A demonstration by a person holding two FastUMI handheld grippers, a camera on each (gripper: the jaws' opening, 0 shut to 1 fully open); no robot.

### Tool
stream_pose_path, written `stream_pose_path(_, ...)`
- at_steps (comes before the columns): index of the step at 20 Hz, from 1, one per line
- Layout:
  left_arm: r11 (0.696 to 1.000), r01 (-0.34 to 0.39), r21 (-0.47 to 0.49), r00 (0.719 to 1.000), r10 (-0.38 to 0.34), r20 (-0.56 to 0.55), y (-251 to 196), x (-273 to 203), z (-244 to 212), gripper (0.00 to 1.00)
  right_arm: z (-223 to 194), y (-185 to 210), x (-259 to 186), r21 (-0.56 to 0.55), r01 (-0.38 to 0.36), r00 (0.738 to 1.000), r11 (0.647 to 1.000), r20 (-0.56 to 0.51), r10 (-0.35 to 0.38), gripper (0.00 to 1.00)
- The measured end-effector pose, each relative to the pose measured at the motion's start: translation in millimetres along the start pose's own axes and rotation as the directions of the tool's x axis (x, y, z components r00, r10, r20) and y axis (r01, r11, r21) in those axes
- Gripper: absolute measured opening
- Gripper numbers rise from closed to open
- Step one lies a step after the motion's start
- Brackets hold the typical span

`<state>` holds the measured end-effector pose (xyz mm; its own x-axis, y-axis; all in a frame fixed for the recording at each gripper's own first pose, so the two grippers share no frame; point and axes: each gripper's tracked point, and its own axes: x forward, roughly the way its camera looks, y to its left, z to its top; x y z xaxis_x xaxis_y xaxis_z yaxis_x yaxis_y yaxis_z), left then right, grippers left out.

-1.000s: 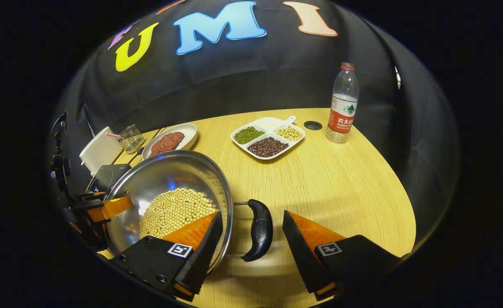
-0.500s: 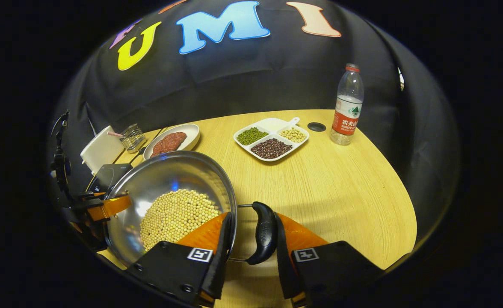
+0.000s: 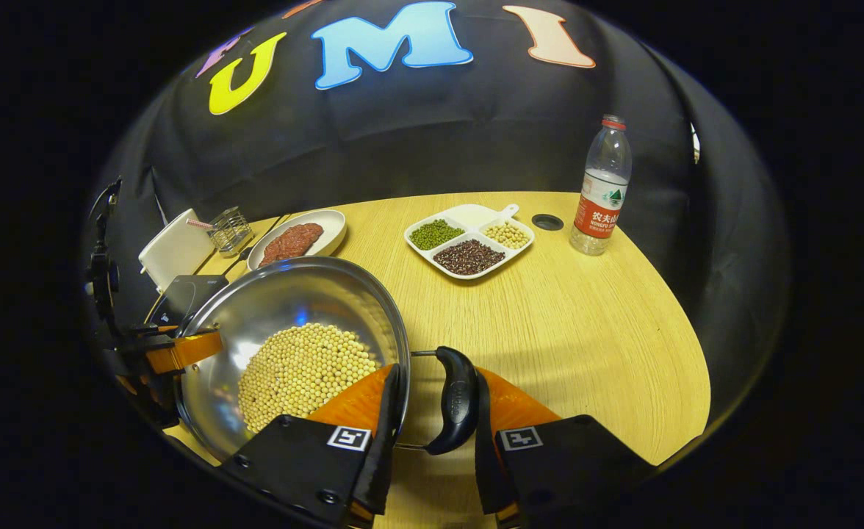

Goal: First push the handle of the pot to place it horizontally, then grasp the pot with both hands and set it on the induction cooktop.

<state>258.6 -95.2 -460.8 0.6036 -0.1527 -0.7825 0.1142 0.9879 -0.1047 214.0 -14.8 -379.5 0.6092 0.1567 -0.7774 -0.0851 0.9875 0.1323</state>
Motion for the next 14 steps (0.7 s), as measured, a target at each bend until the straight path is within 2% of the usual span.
stream_pose_path(2, 1.0, 0.007, -0.021, 1.0, -0.007, 0.0, -1, -4, 0, 0.58, 3, 0, -6, -0.012, 0.007, 1.0, 1.0, 0.013, -0.007, 0.49)
stream_pose_path(4, 1.0, 0.009, -0.023, 1.0, -0.008, 0.015, -1, -9, 3, 0.58, 5, 1, -11, -0.017, 0.012, 1.0, 1.0, 0.016, -0.011, 0.46)
stream_pose_path(6, 1.0, 0.016, -0.012, 1.0, -0.016, 0.025, -2, -16, 8, 0.58, 8, 3, -18, -0.006, 0.017, 1.0, 1.0, 0.019, -0.016, 0.49)
stream_pose_path(7, 1.0, 0.021, -0.005, 0.999, -0.021, 0.028, -1, -20, 11, 0.62, 9, 5, -23, -0.002, 0.021, 1.0, 1.0, 0.022, -0.021, 0.46)
stream_pose_path(8, 1.0, 0.026, -0.001, 0.999, -0.026, 0.031, 0, -23, 13, 0.58, 9, 7, -27, 0.003, 0.027, 0.999, 1.0, 0.023, -0.027, 0.46)
stream_pose_path(11, 0.999, 0.044, -0.002, 0.998, -0.044, 0.043, 5, -31, 21, 0.58, 13, 13, -38, 0.016, 0.041, 0.998, 0.999, 0.037, -0.041, 0.49)
stream_pose_path(12, 0.999, 0.048, 0.002, 0.998, -0.048, 0.05, 6, -35, 24, 0.61, 12, 15, -43, 0.019, 0.045, 0.998, 0.999, 0.041, -0.046, 0.46)
stream_pose_path(14, 0.998, 0.057, 0.008, 0.997, -0.058, 0.057, 10, -41, 28, 0.58, 13, 21, -50, 0.027, 0.051, 0.997, 0.998, 0.047, -0.053, 0.46)
